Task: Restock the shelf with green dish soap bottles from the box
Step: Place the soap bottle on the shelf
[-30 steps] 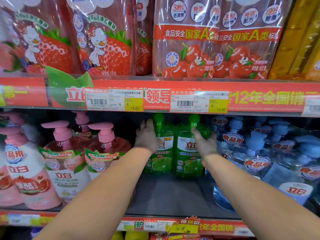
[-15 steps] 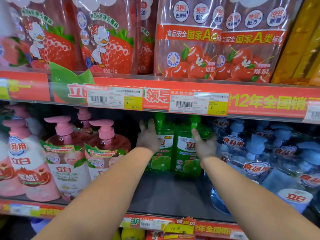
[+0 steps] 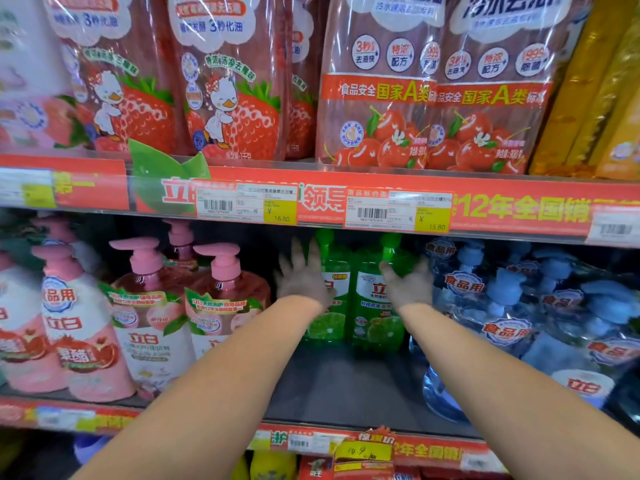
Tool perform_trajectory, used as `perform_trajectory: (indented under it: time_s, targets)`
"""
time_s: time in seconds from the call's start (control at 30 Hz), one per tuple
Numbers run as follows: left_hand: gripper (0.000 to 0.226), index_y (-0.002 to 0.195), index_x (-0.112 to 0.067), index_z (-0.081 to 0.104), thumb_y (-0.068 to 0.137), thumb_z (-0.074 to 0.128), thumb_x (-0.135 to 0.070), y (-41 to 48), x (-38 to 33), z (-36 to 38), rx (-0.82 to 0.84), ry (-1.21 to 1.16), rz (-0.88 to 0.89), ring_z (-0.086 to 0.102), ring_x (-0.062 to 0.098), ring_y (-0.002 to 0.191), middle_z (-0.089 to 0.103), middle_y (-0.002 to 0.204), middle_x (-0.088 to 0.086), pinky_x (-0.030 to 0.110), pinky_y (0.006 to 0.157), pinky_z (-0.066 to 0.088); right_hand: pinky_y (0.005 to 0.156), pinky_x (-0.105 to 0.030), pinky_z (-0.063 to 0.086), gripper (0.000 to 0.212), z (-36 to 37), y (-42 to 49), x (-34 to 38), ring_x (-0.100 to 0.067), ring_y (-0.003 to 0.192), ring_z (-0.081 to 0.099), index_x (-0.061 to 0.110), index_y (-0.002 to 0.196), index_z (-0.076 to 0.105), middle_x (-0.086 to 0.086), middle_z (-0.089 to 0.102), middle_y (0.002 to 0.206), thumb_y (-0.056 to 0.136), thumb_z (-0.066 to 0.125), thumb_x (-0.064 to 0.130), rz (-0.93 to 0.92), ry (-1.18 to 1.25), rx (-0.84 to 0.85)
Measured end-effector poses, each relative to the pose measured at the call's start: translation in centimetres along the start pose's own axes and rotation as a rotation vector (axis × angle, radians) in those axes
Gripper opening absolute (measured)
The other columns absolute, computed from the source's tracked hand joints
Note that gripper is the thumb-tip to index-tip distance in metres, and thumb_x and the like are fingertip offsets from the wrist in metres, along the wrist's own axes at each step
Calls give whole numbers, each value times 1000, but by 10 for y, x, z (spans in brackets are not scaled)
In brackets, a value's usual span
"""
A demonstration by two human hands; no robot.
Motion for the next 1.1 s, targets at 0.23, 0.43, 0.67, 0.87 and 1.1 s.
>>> perform_trajectory:
  time_s: [0.23, 0.43, 0.67, 0.87, 1.1]
  targets:
    - [64, 143, -17, 31, 89, 52, -44, -35, -2, -5, 18, 291, 306, 28, 36, 138, 23, 153, 12, 48, 108, 30, 112, -50, 24, 59, -19, -58, 5, -33, 144, 15, 20, 144, 30, -6, 20, 156, 92, 50, 37, -410, -912, 230]
    - [51, 131, -12, 44, 90, 51, -41, -92, -1, 0, 61, 273, 537, 45, 31, 124, 43, 138, 9, 43, 94, 44, 116, -47, 22, 67, -35, -111, -9, -33, 142, 21, 21, 147, 25, -7, 26, 154, 88, 52, 40, -384, -1055, 327]
    - [55, 134, -11, 42, 90, 51, -44, -158, 29, -11, 81, 288, 455, 42, 31, 126, 41, 138, 11, 43, 97, 44, 117, -49, 18, 66, -44, -170, -3, -30, 146, 12, 24, 148, 22, -2, 19, 157, 91, 50, 40, -438, -1091, 366]
    - [57, 133, -11, 40, 88, 53, -44, -245, 67, -21, 86, 300, 281, 44, 33, 125, 41, 138, 10, 44, 97, 42, 117, -49, 18, 66, -53, -253, -13, -28, 147, 11, 25, 149, 20, -1, 19, 157, 92, 50, 40, -507, -1034, 472]
    - [51, 125, -13, 47, 86, 54, -47, -383, 119, -26, 119, 342, 100, 47, 31, 121, 47, 128, 9, 43, 92, 44, 112, -50, 22, 67, -46, -372, -30, -27, 144, 18, 25, 147, 25, -1, 26, 154, 88, 53, 40, -625, -990, 627]
Point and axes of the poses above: each hand's wrist, its own y-axis towards the middle knuckle, its own z-axis out of the palm, x = y × z, the point moved 3 cm from there along y, towards the middle knuckle
